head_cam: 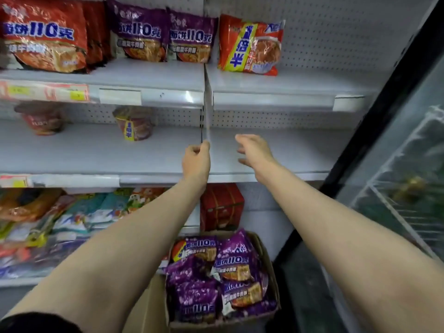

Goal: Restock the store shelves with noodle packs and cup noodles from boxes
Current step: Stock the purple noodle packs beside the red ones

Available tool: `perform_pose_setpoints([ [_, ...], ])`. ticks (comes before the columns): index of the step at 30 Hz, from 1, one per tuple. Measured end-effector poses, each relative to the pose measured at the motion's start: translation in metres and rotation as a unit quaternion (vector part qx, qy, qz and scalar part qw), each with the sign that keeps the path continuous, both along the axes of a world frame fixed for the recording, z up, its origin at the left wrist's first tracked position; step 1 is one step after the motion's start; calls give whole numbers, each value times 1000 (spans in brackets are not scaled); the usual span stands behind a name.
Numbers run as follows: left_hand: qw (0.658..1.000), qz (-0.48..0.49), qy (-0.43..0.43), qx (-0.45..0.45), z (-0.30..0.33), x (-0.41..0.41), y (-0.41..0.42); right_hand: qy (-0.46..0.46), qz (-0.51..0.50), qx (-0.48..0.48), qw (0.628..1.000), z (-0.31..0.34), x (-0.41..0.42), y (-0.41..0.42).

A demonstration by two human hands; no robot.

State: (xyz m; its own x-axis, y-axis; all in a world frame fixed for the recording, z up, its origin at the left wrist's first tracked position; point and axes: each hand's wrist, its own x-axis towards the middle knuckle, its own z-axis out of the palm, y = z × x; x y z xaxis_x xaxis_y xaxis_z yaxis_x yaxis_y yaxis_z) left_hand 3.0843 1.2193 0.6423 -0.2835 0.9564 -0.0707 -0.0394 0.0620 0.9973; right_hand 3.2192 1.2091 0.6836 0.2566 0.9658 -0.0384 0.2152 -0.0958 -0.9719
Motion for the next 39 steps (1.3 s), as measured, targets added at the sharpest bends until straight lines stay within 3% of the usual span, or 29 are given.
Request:
perform_pose_setpoints([
  [7,991,-51,20,-123,-122,0,-21,32,-25,-152,988,-123,22,-27],
  [16,959,-130,67,-243,-230,3,-41,78,-94,-323,938,-242,48,-57],
  [22,930,-183,112,-297,-283,12,-31,81,-124,-386,910,-297,55,-60],
  [25,915,-196,106,-335,-315,19,-22,32,-114,-409,905,-344,65,-49],
  [33,868,-224,102,-431,-394,21,-2,-40,-98,-460,882,-389,62,-25],
  [39,845,-261,68,-462,-434,19,12,-4,-133,-498,857,-429,64,-21],
])
